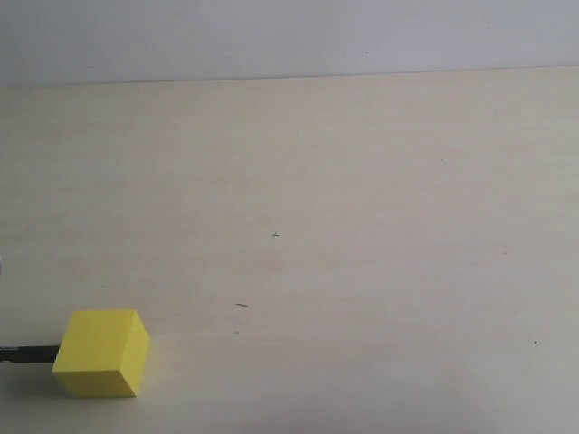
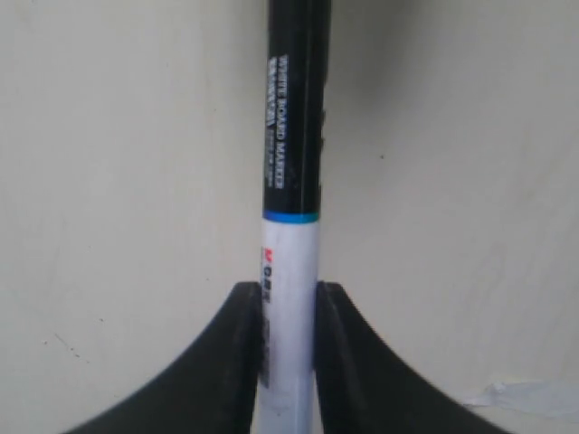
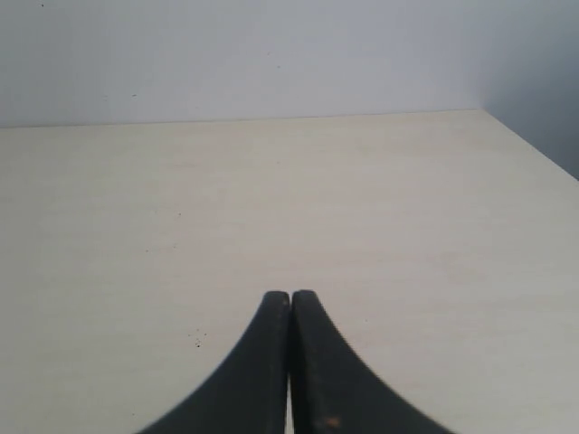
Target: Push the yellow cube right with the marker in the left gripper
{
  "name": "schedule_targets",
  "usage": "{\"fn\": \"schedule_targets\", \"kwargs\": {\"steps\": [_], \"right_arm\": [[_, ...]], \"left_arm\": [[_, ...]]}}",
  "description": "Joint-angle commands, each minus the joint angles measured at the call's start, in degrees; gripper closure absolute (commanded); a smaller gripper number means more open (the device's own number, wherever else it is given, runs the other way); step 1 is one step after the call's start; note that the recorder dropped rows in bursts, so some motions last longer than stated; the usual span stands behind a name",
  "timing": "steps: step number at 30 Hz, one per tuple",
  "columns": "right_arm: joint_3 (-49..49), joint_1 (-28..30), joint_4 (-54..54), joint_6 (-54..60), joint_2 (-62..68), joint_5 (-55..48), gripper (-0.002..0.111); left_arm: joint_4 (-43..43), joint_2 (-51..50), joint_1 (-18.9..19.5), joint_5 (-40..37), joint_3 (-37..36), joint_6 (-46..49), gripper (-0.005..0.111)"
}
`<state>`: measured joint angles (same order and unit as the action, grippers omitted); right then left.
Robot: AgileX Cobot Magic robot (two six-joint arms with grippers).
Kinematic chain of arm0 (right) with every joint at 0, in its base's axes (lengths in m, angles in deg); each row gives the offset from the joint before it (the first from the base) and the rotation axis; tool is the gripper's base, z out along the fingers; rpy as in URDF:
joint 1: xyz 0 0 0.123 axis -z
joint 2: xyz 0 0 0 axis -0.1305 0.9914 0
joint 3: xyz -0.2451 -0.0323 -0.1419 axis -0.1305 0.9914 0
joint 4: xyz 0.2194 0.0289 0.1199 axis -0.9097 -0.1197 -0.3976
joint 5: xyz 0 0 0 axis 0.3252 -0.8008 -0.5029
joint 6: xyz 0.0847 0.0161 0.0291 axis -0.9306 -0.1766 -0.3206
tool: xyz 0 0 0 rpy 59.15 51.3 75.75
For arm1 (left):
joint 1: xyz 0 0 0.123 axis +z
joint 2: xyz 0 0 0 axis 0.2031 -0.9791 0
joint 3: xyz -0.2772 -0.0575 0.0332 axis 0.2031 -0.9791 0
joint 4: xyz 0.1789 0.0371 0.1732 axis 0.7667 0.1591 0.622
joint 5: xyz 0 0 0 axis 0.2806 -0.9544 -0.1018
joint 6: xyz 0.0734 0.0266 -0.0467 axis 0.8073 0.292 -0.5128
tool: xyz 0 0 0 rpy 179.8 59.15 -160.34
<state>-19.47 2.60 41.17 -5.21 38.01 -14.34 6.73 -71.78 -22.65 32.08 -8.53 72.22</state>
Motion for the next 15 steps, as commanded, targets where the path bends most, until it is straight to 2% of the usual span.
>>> {"fn": "schedule_targets", "kwargs": {"steps": [1,15], "right_arm": [[0.25,0.23,-0.09,-0.17,-0.35,0.75,0.108],[0.25,0.23,-0.09,-0.17,-0.35,0.75,0.108]], "left_arm": [[0.52,-0.04,0.17,-1.23,-0.43,-0.03,0.107],[2.88,-0.04,0.17,-1.52,-0.43,-1.94,0.107]]}}
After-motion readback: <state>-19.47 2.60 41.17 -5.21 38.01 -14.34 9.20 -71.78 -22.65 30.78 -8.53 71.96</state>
